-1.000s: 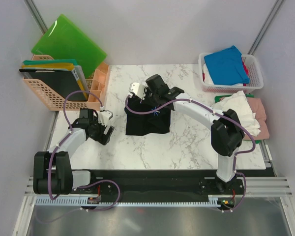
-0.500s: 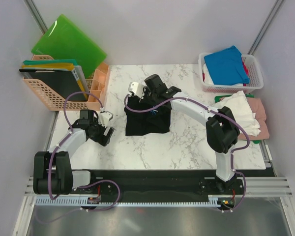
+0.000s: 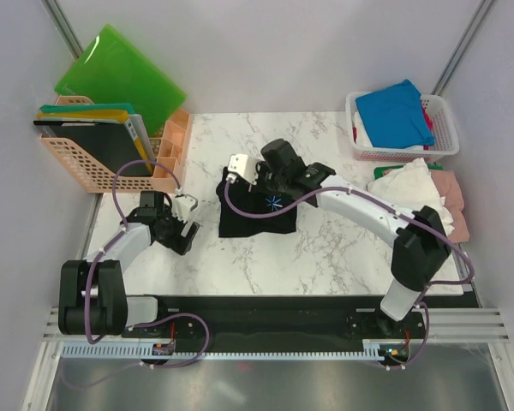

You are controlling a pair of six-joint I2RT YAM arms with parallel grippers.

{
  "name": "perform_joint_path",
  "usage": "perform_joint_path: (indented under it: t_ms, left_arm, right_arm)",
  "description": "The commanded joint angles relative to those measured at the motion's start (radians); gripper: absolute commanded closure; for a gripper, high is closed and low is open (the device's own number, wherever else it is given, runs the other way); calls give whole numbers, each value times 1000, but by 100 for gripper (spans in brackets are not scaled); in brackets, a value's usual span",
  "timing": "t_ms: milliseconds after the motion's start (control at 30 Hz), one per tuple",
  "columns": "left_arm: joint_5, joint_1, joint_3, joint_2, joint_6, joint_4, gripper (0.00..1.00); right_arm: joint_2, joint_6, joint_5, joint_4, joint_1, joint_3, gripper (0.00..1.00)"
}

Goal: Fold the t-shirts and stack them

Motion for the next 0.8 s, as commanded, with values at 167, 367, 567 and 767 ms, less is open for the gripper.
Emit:
perform_joint_path:
  t_ms: [167,367,567,767]
  left_arm:
    - [-4,4,-4,16,42,39,6]
    - [-4,4,-7,11,40,39,6]
    - [-6,4,-7,20,45,38,6]
    - [-11,4,-1,42,43,38,6]
  right_arm:
    - [-190,63,-11,-22,156,-126,100]
    - [-248,122,-19,-78,246,-193,100]
    - [-303,186,-54,-146,303,-252,100]
    - [-331,203,-189,-245,326,-287,94]
